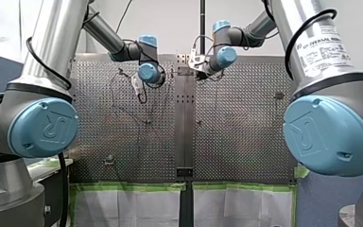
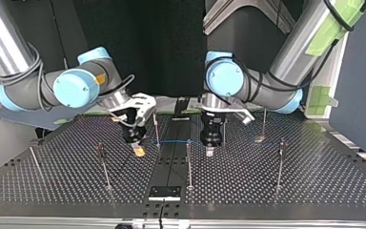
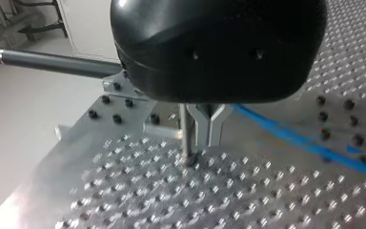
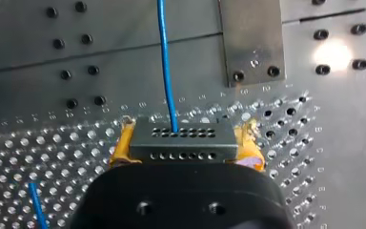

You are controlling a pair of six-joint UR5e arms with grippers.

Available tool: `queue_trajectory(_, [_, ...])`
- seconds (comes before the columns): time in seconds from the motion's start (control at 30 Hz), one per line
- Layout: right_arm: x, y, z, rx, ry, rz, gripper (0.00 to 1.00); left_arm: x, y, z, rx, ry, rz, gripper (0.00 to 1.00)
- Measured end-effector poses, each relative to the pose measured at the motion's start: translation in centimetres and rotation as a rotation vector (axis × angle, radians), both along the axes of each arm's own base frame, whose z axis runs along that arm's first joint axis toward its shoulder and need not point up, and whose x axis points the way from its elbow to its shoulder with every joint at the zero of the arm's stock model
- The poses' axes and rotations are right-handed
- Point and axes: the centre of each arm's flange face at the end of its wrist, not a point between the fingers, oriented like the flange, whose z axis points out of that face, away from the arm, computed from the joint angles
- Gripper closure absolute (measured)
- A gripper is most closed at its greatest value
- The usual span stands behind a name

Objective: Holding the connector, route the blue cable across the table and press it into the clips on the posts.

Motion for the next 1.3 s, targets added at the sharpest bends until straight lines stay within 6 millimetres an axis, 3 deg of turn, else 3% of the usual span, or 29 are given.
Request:
queue_trajectory(0.4, [-1.2,-2.5,0.8,-0.015,-0.022,-0.018,1.00,4.1,1.2,0.9,-0.011,-0.033,0.011,1.00])
queue_trajectory(0.83, [-2.8,-4.6,0.1,-0.009,-0.021,-0.038,1.00,5.1,2.6,1.2,-0.015,-0.035,0.016,1.00])
queue_trajectory(0.9, [-2.9,-4.7,0.1,-0.009,-0.021,-0.039,1.00,5.1,2.5,1.1,-0.015,-0.026,0.014,0.80])
queue_trajectory(0.93, [-2.9,-4.7,0.1,-0.009,-0.021,-0.039,1.00,5.0,2.5,1.0,-0.016,-0.021,0.013,0.80])
queue_trajectory(0.97, [-2.9,-4.7,0.1,-0.009,-0.021,-0.039,1.00,4.9,2.4,0.9,-0.015,-0.014,0.011,0.67])
queue_trajectory(1.0, [-2.9,-4.7,0.1,-0.008,-0.020,-0.039,1.00,4.8,2.3,0.9,-0.014,-0.008,0.009,0.41])
queue_trajectory(1.03, [-2.9,-4.7,0.1,-0.008,-0.020,-0.039,1.00,4.7,2.2,0.8,-0.013,-0.001,0.008,0.41])
queue_trajectory(1.1, [-2.9,-4.7,0.1,-0.008,-0.020,-0.038,1.00,4.4,2.1,0.6,-0.007,0.016,0.005,0.14])
queue_trajectory(1.13, [-2.9,-4.7,0.1,-0.007,-0.020,-0.038,1.00,4.3,2.0,0.6,-0.004,0.024,0.005,0.14])
queue_trajectory(1.17, [-2.9,-4.6,0.1,-0.007,-0.020,-0.037,1.00,4.2,2.0,0.4,0.001,0.034,0.006,0.00])
queue_trajectory(1.3, [-2.7,-4.5,0.2,-0.008,-0.018,-0.034,1.00,3.7,2.0,0.1,0.018,0.069,0.008,0.00])
